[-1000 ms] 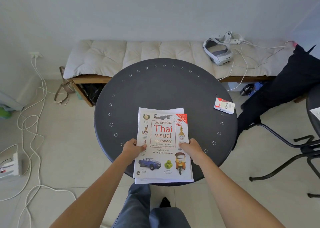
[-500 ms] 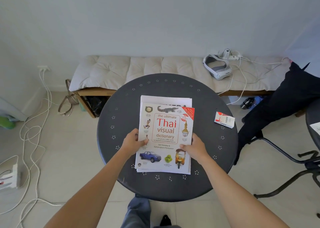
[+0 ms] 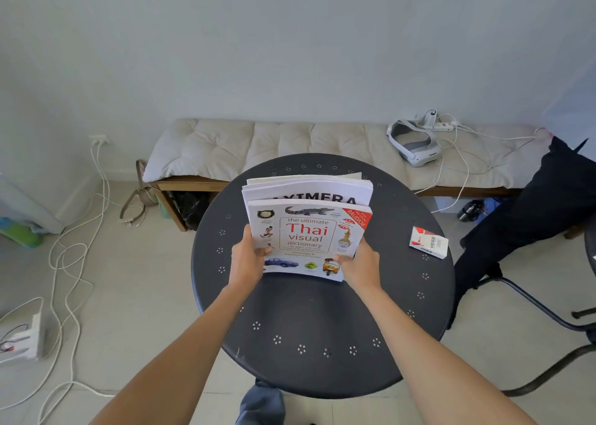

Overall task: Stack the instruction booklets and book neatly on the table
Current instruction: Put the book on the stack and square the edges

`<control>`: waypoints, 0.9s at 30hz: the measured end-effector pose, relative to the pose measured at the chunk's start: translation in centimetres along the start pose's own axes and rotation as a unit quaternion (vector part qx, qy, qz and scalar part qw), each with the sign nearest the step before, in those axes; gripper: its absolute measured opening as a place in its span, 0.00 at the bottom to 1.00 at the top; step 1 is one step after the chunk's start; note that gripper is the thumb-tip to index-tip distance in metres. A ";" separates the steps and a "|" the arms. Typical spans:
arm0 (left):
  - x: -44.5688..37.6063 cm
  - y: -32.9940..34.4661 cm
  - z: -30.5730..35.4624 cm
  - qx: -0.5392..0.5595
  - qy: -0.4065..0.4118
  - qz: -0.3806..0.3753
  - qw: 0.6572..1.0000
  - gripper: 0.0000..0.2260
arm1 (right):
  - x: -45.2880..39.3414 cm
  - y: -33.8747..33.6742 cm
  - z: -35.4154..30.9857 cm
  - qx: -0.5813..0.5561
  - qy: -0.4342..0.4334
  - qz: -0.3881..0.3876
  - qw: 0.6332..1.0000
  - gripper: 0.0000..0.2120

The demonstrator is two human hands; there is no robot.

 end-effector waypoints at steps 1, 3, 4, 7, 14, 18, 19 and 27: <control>0.0 -0.1 -0.1 0.000 0.004 0.003 1.000 0.22 | 0.1 0.2 0.0 -0.005 0.006 0.003 1.000 0.24; 0.1 -0.1 -0.3 0.001 0.009 0.008 1.000 0.22 | 0.1 0.4 0.1 -0.014 0.016 0.009 1.000 0.23; 0.1 -0.1 -0.3 0.001 0.010 0.010 1.000 0.21 | 0.0 0.5 0.1 -0.016 0.017 0.010 1.000 0.23; -0.1 0.0 -0.3 -0.001 0.012 0.008 1.000 0.21 | -0.2 0.5 0.2 -0.014 0.017 0.008 1.000 0.23; -0.8 0.7 -1.1 -0.012 0.004 -0.005 1.000 0.22 | -1.0 0.7 0.3 0.000 0.009 -0.006 1.000 0.20; -1.2 1.1 -1.7 -0.027 -0.002 -0.023 0.999 0.23 | -1.7 0.9 1.0 0.028 0.024 -0.041 0.998 0.21; -1.3 1.2 -1.6 -0.031 -0.002 -0.028 0.999 0.24 | -1.9 1.1 1.3 0.038 0.026 -0.053 0.998 0.21; -4.5 1.6 -2.3 -0.070 -0.008 -0.073 0.995 0.19 | -3.7 2.8 2.4 0.056 0.042 -0.073 0.995 0.20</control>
Point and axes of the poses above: each hand's wrist, its own x-axis away from the middle knuckle, its own y-axis out of the palm, z = x × y, the point moved 3 cm from there along -x, towards the middle knuckle, and after that the axes turned 10 degrees about z, right-handed, at the moved point
